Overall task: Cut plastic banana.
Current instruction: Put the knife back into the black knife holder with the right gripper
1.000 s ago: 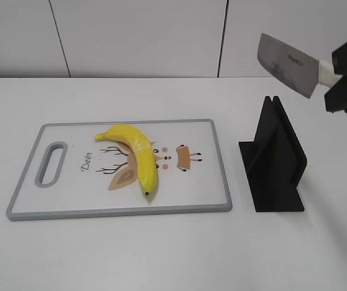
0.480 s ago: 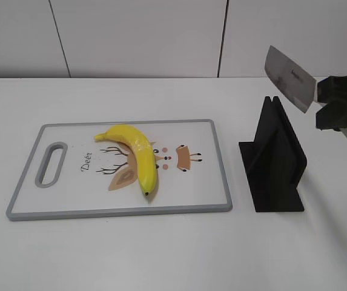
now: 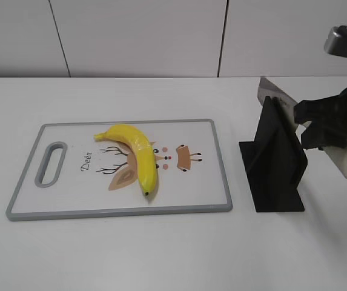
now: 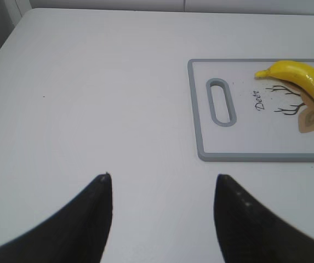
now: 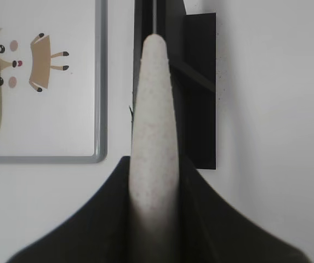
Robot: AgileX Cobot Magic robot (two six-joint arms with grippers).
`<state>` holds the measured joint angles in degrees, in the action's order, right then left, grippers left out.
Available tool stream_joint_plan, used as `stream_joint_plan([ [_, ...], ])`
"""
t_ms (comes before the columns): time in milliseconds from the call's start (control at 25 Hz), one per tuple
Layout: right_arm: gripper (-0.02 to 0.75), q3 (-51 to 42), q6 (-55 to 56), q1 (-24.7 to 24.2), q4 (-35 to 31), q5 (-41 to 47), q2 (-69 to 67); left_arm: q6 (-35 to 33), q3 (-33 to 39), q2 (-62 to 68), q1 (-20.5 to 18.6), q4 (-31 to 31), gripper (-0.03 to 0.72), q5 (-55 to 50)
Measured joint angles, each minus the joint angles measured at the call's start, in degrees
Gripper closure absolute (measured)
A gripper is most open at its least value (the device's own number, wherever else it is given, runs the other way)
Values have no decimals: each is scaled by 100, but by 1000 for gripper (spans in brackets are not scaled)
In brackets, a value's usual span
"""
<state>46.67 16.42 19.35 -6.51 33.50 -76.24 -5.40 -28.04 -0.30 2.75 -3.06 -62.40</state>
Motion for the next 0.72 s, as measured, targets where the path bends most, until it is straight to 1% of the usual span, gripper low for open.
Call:
stream_joint_plan([
  [400,567,0,-13,0,-31,94,-198,0,0,0,0,0,144,0],
  [480,552,0,-154,0,-146,213,-198,0,0,0,0,0,145,0],
  [520,507,0,-256,0,-240,292,-198,0,0,0,0,0,145,0],
  [720,150,0,-592,0,-589,401,-198,0,0,0,0,0,145,2],
])
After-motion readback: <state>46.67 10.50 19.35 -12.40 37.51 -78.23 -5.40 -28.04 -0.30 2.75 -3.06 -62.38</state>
